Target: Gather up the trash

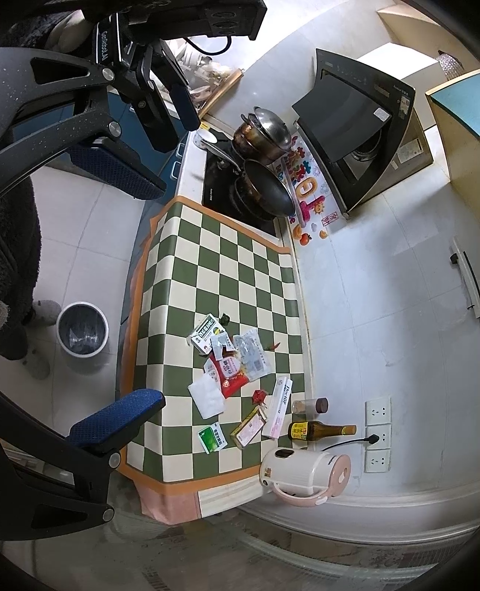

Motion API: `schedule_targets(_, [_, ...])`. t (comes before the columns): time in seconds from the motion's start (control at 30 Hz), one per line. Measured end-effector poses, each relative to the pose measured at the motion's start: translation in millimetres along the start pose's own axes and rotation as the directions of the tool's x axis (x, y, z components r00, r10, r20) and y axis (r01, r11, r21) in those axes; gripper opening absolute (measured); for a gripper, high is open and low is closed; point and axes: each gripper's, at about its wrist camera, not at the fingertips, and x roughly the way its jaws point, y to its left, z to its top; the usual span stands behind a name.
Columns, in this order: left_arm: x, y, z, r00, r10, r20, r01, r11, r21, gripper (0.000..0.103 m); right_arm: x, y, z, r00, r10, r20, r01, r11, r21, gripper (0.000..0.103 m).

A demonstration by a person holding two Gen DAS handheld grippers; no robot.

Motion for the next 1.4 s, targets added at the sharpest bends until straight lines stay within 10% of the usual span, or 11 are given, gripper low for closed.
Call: schedule_targets(1.4, [0.0, -0.5, -10.3, 1.000, -0.017, 0.002, 0.017, 1.000, 0.010, 0.103, -4.7, 2.5, 0.0, 1.000, 0.000, -0.016, -0.001, 1.000, -0.029, 0.103])
